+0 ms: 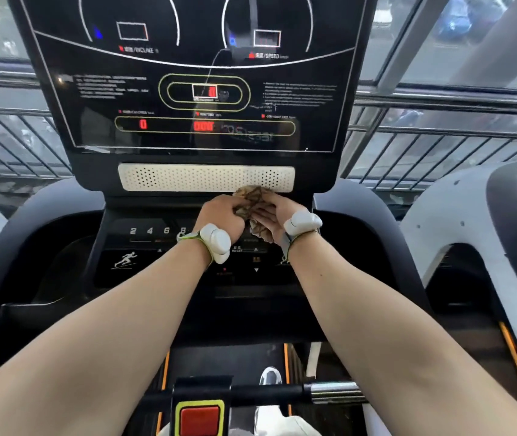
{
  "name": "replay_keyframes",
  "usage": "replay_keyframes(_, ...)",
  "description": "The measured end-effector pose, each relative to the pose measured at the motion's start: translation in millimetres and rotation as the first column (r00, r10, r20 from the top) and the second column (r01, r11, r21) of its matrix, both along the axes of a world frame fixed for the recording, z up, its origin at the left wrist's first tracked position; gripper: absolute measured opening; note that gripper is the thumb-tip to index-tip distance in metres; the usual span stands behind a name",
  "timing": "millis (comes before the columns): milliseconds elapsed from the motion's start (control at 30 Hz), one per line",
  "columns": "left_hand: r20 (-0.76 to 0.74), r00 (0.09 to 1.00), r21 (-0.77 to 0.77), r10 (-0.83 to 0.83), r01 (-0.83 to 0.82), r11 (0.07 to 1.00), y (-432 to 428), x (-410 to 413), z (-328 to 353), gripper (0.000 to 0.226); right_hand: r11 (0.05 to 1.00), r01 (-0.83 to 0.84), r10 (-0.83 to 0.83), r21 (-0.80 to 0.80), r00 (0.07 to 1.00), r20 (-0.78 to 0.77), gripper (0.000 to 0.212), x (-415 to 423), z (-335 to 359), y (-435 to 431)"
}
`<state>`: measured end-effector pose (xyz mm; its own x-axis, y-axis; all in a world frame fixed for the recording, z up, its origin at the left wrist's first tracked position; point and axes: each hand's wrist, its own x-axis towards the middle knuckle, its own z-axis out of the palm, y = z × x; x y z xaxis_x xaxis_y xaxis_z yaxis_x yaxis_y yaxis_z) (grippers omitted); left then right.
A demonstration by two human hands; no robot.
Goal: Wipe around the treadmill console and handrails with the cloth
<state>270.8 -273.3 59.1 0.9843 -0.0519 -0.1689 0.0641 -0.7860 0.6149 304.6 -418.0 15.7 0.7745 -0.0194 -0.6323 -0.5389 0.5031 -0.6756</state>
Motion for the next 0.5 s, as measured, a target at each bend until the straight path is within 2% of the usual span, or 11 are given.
replay_keyframes(100, -0.035, 0.999, -0.010, 0.000, 0.000, 1.000, -21, 5, -6, 0.044, 1.000, 0.009, -0.009, -0.012, 1.000, -0.029, 0.015, 1, 2, -23)
replay_keyframes(233, -0.052, 0.999, -0.050, 0.007, -0.009, 0.999, -44, 8, -8, 0.053, 0.998, 0.018, -0.021, -0.062, 0.998, -0.054, 0.034, -1, 8, -45)
replay_keyframes(500, -0.059, 0.998, -0.037, -0.020, 0.018, 0.999, -100, 8, -3, 0.058, 0.994, -0.026, 0.019, -0.102, 0.997, -0.072, 0.043, -7, 18, -100)
